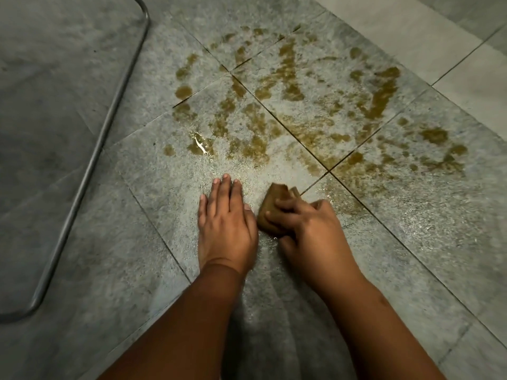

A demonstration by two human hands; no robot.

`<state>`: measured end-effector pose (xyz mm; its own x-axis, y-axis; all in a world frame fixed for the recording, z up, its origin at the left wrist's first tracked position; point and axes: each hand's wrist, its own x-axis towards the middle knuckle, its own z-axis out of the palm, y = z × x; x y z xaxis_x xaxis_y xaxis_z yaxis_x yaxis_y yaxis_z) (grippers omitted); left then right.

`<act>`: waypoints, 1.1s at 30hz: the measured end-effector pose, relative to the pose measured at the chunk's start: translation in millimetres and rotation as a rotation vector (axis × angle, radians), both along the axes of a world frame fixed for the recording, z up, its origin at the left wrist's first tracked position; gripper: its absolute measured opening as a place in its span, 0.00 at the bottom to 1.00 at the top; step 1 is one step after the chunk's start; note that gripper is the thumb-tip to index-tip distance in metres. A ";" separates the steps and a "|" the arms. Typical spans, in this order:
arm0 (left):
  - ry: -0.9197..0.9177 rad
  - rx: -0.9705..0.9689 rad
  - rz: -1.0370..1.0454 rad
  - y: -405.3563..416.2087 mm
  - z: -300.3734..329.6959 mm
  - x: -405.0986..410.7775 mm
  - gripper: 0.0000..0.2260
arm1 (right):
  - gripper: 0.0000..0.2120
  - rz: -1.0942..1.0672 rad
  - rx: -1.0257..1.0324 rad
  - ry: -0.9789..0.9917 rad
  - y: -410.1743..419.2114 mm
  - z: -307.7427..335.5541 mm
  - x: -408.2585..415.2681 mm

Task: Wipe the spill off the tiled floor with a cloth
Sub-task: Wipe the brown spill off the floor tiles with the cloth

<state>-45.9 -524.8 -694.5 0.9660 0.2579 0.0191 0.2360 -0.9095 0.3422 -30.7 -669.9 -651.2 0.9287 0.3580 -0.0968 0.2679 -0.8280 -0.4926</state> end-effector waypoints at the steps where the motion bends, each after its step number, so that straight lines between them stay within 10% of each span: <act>1: -0.002 0.000 0.000 0.0 0.5 -0.3 0.26 | 0.19 0.039 -0.003 0.020 -6.0 5.7 -5.7; 23: -0.029 0.018 -0.007 -1.5 0.9 -2.5 0.24 | 0.21 -0.274 -0.009 -0.131 -48.9 3.0 41.4; 33: 0.022 0.106 -0.029 -9.2 9.0 -2.8 0.24 | 0.11 -0.169 0.025 0.126 -104.9 22.5 3.4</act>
<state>-48.7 -533.9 -685.5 0.9735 0.2275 0.0232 0.2157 -0.9469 0.2384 -27.2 -774.8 -628.8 0.9567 0.2019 -0.2095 0.0610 -0.8432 -0.5341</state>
